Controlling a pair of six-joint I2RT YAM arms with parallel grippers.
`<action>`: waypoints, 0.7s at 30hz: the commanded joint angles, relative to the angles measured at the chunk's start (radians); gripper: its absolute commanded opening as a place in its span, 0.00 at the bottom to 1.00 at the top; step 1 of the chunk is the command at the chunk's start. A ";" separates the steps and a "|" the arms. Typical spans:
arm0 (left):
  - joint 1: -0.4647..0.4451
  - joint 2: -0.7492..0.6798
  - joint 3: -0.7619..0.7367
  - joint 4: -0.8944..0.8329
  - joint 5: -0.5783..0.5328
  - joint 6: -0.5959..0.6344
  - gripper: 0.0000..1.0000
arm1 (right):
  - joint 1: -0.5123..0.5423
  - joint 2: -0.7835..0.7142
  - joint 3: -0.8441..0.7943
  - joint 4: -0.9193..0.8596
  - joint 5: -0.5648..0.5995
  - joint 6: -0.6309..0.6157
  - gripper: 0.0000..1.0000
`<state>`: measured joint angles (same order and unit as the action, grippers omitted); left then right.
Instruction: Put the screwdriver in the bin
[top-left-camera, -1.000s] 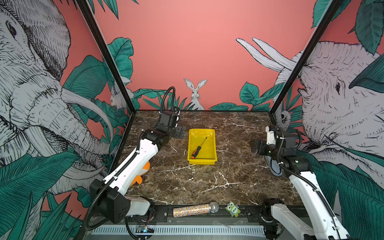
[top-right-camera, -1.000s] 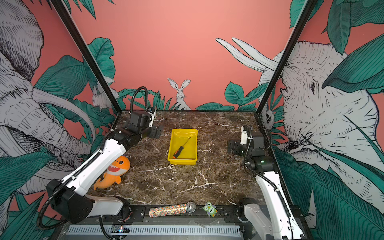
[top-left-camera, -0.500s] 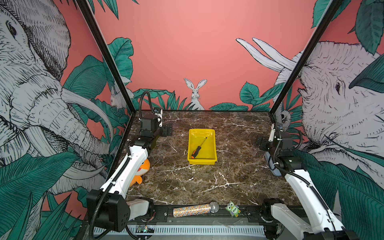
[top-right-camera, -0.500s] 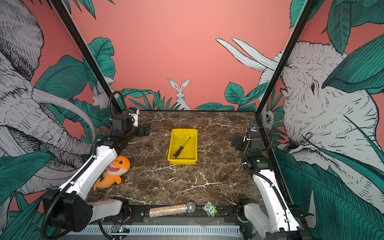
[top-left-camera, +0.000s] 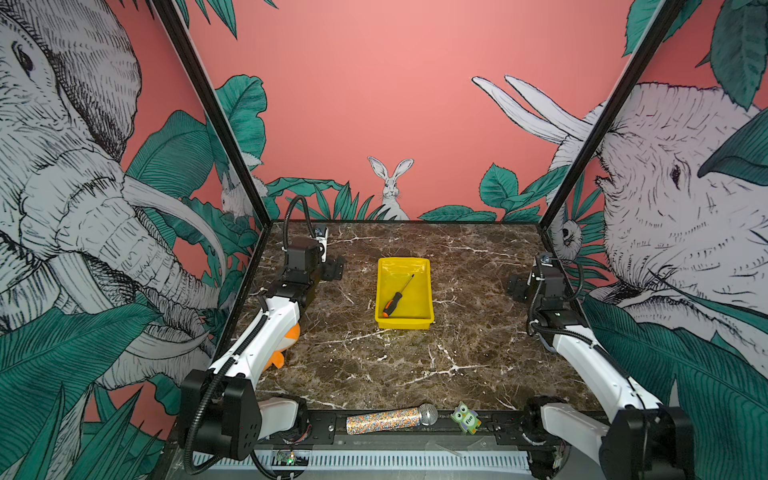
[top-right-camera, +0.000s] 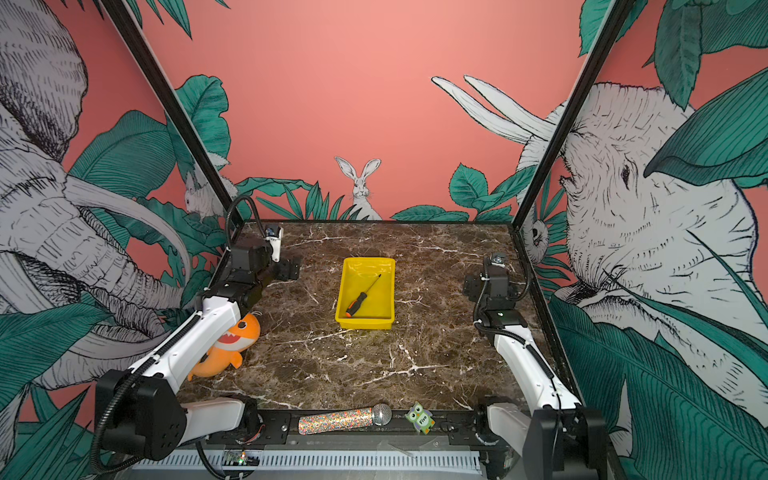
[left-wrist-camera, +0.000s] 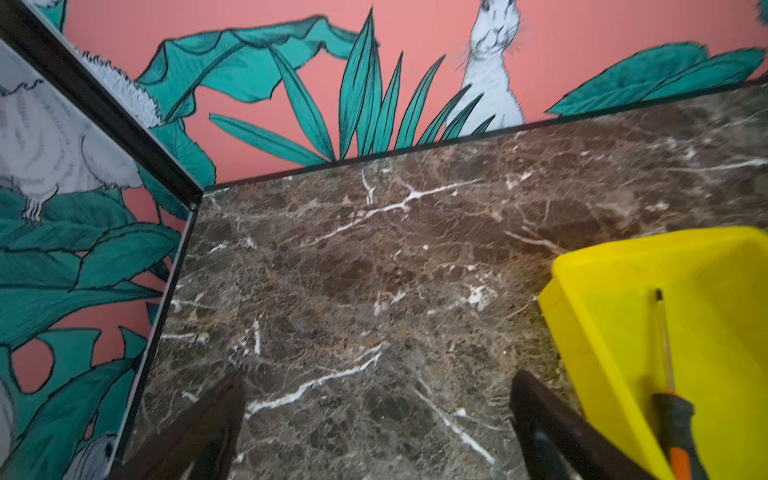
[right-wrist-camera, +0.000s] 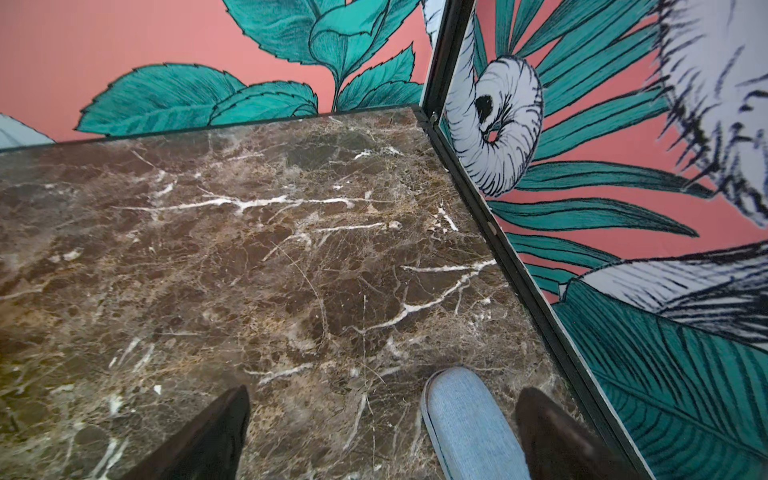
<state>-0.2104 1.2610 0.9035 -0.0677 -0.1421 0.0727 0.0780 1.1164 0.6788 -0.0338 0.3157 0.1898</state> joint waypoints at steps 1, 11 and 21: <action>0.005 -0.016 -0.086 0.124 -0.130 0.035 1.00 | -0.003 0.032 -0.036 0.141 -0.007 -0.032 0.99; 0.005 0.141 -0.199 0.405 -0.274 0.071 1.00 | -0.003 0.081 -0.229 0.573 -0.099 -0.169 0.99; 0.011 0.151 -0.312 0.562 -0.282 0.119 1.00 | -0.003 0.213 -0.217 0.662 -0.149 -0.222 0.99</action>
<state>-0.2089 1.4357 0.6270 0.4034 -0.4133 0.1711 0.0776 1.3144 0.4477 0.5316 0.1814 0.0013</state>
